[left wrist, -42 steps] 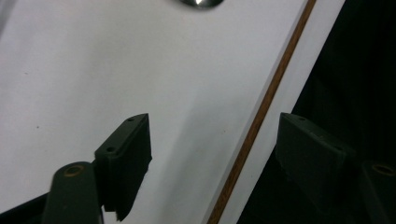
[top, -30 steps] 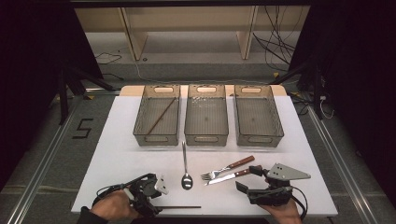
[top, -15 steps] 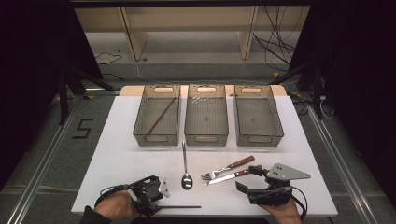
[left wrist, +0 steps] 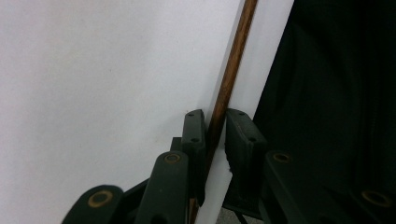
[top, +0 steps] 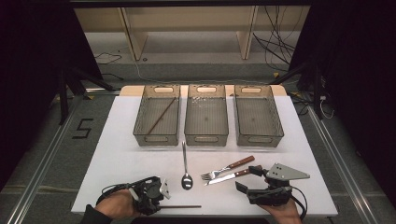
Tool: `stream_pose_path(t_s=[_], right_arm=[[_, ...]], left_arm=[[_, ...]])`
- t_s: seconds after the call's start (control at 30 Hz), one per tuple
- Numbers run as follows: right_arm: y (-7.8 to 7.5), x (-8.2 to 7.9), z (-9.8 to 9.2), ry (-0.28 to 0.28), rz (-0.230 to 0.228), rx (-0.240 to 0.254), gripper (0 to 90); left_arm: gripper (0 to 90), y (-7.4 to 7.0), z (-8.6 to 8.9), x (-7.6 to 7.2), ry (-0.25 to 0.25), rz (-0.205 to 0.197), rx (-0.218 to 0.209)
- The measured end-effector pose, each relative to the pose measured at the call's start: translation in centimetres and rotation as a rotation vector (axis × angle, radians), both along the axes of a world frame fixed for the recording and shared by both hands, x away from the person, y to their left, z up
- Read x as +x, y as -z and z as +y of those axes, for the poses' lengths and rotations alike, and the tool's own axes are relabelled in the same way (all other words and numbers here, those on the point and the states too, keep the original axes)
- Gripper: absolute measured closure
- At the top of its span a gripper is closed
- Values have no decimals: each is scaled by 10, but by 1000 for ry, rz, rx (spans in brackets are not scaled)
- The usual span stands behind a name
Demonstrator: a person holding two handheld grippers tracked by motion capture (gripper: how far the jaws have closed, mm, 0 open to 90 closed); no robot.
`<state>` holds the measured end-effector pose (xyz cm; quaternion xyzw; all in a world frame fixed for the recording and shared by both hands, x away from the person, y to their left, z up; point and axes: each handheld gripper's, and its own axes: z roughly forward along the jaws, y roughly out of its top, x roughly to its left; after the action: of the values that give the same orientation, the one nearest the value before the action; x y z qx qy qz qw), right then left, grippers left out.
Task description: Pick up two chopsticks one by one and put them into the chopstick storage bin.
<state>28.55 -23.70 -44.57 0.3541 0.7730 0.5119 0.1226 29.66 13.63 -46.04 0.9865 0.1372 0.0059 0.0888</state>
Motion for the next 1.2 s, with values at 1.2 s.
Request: stream_pose_path(t_s=[1.2], right_arm=[[1,0,0,3,3,-3,231]], left_arm=[[843,-25,26,13,-120,-65,-68]])
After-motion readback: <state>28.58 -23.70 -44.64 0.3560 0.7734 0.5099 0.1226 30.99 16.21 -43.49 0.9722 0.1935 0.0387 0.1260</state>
